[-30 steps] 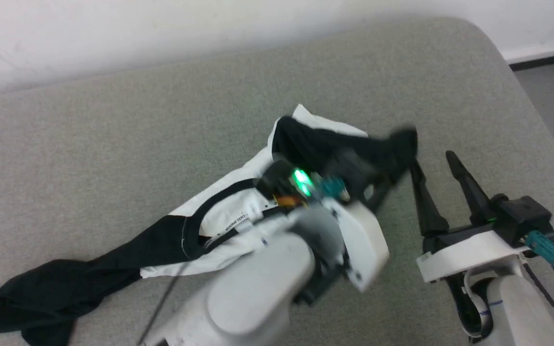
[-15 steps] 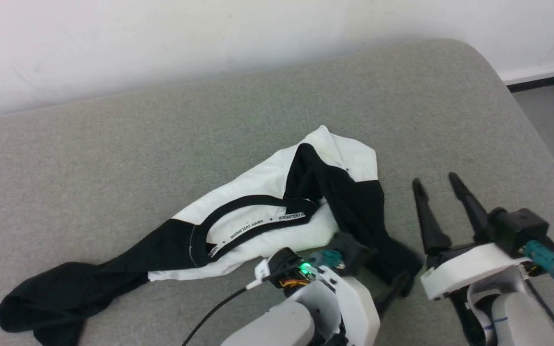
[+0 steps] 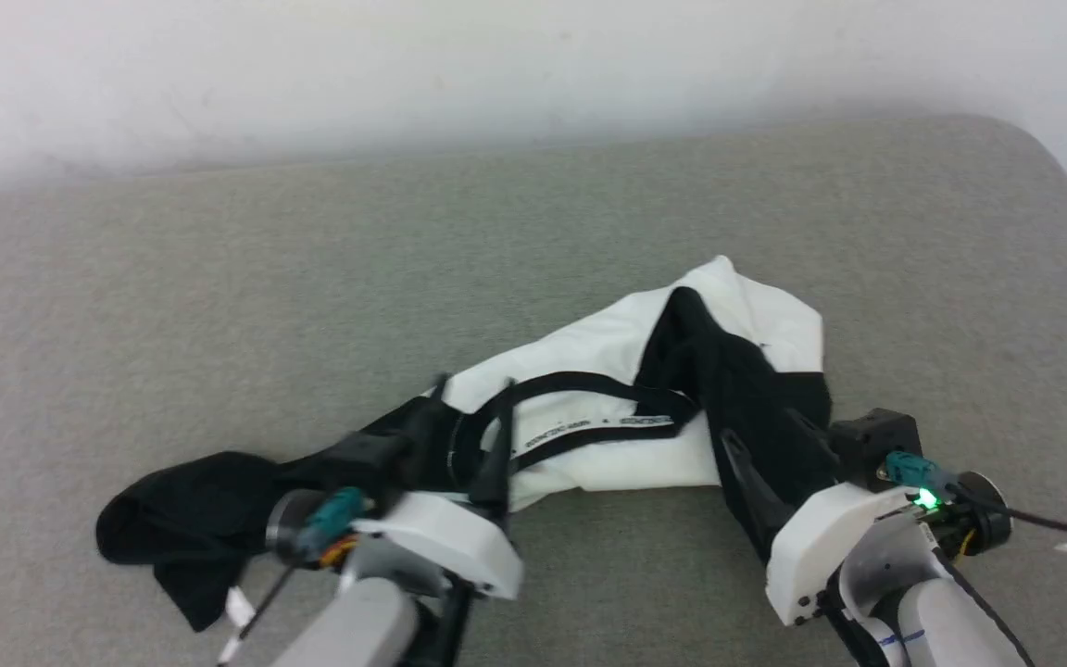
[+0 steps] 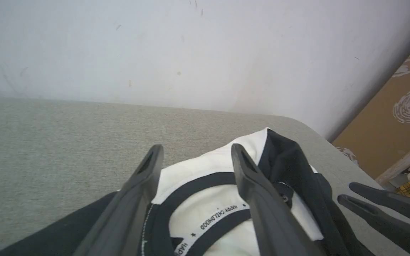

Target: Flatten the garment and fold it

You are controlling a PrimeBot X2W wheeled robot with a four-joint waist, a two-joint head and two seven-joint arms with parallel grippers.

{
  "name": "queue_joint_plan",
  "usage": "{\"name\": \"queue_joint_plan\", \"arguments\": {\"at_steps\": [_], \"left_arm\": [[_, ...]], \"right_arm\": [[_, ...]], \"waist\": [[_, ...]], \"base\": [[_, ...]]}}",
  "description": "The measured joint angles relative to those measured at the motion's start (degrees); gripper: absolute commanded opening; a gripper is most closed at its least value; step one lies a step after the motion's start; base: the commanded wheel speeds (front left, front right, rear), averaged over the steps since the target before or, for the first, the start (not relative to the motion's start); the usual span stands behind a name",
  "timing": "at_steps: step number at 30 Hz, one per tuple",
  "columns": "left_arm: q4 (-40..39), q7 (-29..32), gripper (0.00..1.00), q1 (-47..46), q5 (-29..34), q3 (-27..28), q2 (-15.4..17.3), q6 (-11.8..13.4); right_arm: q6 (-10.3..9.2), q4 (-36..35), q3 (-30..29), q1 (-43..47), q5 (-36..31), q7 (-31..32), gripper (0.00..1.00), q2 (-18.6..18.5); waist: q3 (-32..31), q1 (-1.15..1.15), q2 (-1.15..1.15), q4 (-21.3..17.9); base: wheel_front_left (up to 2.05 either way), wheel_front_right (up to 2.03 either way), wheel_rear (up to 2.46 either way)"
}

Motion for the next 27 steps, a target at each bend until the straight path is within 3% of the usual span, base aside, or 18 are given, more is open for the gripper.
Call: {"name": "queue_joint_plan", "arguments": {"at_steps": [4, 11, 12, 13, 14, 15, 21, 27], "left_arm": [[-4.10, -0.45, 1.00, 3.14, 4.14, 7.81, 1.36, 2.63], [-9.65, -0.47, 1.00, 10.94, 10.18, 19.87, 0.18, 2.07], [-10.10, -0.47, 1.00, 11.70, 10.90, 21.14, -0.22, 1.99], [-10.57, -0.47, 1.00, 12.33, 11.51, 22.26, -0.76, 1.67], [-10.90, -0.47, 1.00, 12.80, 12.06, 23.39, -1.30, 1.35], [-11.17, -0.47, 1.00, 13.12, 12.55, 24.28, -1.82, 0.80], [-11.24, -0.47, 1.00, 13.78, 15.03, 28.13, -4.55, -1.56], [-10.51, -0.47, 1.00, 14.87, 16.24, 30.56, -6.20, -3.59]], "right_arm": [[0.00, 1.45, -2.69, 0.03, -2.14, 6.47, 1.00, 0.03], [0.00, 0.88, -2.04, 0.53, -1.87, 14.35, 1.00, 0.22], [0.00, 0.70, -1.89, 0.69, -1.87, 15.21, 0.89, 0.24], [0.00, 0.69, -1.93, 0.82, -1.86, 16.12, 0.38, 0.25], [0.00, 0.73, -1.98, 0.91, -1.85, 16.89, 0.16, 0.25], [0.00, 0.73, -2.22, 0.91, -1.83, 17.48, 0.00, 0.24], [0.02, -0.63, -8.69, 0.94, -1.68, 17.57, 0.00, 0.43], [0.02, -4.74, -21.13, 3.78, -1.87, 17.59, 0.00, 0.54]], "waist": [[0.05, 0.00, 0.00, 2.71], [0.53, 0.00, 0.00, 5.94], [0.74, 0.00, 0.00, 6.07], [0.96, 0.00, 0.00, 6.13], [1.17, 0.00, 0.00, 6.16], [1.38, 0.00, 0.00, 6.16], [2.01, 0.01, 0.00, 5.77], [1.58, 0.01, 0.00, 5.22]], "base": [[0.00, 0.00, 0.00], [0.00, 0.00, 0.00], [0.00, 0.00, 0.00], [0.00, 0.00, 0.00], [0.00, 0.00, 0.00], [0.00, 0.00, 0.00], [0.00, 0.00, 0.00], [0.00, 0.00, 0.00]]}}
